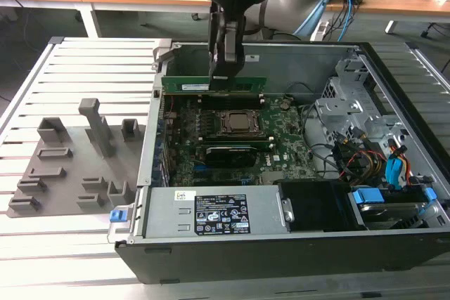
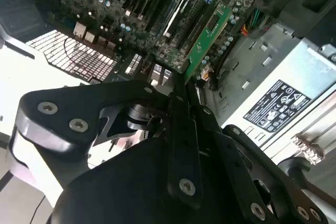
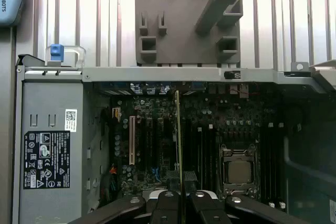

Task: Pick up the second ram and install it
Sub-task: 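Pick up the second ram and move it above second insertion slot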

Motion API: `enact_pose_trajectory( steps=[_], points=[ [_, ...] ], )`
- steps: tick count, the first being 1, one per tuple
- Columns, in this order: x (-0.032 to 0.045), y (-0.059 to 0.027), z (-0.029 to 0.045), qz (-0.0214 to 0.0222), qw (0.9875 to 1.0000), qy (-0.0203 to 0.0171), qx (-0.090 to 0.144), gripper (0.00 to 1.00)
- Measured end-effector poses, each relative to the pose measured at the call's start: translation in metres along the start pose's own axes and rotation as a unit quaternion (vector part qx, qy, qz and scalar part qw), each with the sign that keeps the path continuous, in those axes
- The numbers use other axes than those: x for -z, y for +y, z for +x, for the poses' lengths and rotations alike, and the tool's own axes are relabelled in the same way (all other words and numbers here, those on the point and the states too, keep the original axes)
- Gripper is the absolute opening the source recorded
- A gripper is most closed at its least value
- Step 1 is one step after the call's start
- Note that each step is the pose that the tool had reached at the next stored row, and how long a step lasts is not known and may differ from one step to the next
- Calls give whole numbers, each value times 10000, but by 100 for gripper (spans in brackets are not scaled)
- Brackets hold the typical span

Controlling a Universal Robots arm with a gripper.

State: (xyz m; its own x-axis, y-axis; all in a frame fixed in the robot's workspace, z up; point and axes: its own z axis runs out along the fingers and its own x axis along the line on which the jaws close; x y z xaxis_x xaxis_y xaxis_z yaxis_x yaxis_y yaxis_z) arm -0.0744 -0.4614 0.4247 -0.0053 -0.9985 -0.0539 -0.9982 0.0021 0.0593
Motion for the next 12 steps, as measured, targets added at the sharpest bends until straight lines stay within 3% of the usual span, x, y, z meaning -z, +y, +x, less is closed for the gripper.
enact_pose_trajectory(
  steps=[4, 5, 6, 8, 11, 12],
  points=[
    [12, -230, -14, -30, 10000, -5, -1, 14],
    [10, -252, -15, -34, 10000, -72, 0, 14],
    [7, -273, -15, -34, 9997, -240, -2, 14],
    [-6, -321, -26, -46, 9997, -260, -5, 14],
    [-57, -438, -175, -74, 9996, -260, -7, 14],
    [-60, -456, -189, -76, 9996, -258, -8, 14]
  ],
)
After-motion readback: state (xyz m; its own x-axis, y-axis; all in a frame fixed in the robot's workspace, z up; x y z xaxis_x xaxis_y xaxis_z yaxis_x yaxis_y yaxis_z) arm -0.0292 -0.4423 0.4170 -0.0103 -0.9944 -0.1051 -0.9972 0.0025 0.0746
